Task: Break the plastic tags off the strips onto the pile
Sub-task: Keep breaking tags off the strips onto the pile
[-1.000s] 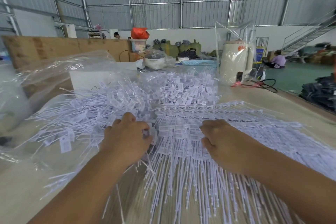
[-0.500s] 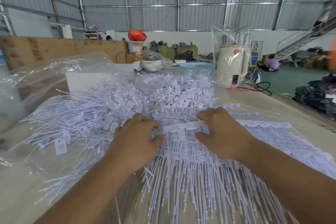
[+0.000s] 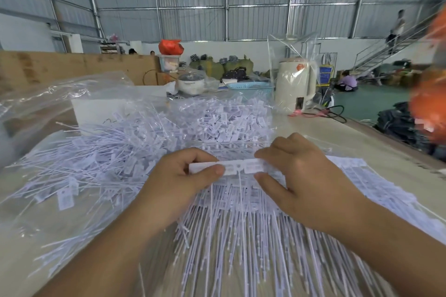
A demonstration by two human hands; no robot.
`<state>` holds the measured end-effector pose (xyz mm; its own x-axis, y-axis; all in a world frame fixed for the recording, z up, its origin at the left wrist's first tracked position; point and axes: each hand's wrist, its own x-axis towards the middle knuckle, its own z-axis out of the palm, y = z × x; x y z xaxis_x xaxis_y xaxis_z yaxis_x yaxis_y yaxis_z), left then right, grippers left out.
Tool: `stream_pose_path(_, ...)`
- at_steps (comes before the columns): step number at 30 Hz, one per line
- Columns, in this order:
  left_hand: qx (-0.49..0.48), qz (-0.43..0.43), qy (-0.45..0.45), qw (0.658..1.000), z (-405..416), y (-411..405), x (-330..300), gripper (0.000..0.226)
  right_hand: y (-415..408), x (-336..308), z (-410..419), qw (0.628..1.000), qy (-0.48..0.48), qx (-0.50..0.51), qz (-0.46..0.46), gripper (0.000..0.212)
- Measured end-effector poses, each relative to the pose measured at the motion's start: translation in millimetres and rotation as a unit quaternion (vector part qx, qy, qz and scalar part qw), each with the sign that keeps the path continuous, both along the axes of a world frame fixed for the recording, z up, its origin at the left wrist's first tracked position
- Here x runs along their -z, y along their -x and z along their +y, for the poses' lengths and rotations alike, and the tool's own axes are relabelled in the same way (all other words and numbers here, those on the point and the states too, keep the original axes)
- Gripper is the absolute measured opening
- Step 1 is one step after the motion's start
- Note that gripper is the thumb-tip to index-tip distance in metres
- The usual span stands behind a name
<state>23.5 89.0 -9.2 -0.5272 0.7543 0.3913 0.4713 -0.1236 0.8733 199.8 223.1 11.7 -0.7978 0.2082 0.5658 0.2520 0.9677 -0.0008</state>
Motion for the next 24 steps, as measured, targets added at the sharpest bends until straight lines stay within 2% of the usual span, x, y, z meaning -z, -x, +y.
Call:
stream_pose_path(4,0.064,0.004,0.054,0.996,0.8,-11.1,1.3,0.019,-11.2,3.7,9.4,0.997,0.005,-0.012,-0.082,0.034)
stream_pose_path(8,0.106,-0.030,0.051,0.993,6.7,-23.5,6.4,0.017,-18.4,-1.8,13.0,0.994,0.005,-0.024,-0.108,0.027)
stream_pose_path(12,0.086,-0.072,-0.011,0.994,10.0,-23.1,5.2,0.014,-24.7,-9.9,15.5,0.995,0.058,-0.056,-0.061,0.042)
stream_pose_path(15,0.095,-0.143,-0.072,0.983,8.9,-20.3,4.7,0.010,-28.3,-8.5,20.2,0.996,0.069,-0.029,-0.042,0.057)
stream_pose_path(19,0.122,-0.198,-0.101,0.967,4.2,-16.2,2.1,0.050,-32.2,-6.8,27.9,0.995,0.092,-0.029,0.014,0.046)
stream_pose_path(24,0.073,-0.223,-0.105,0.966,6.2,-14.5,1.8,0.054,-31.8,-12.5,22.4,0.995,0.014,-0.005,0.096,0.047)
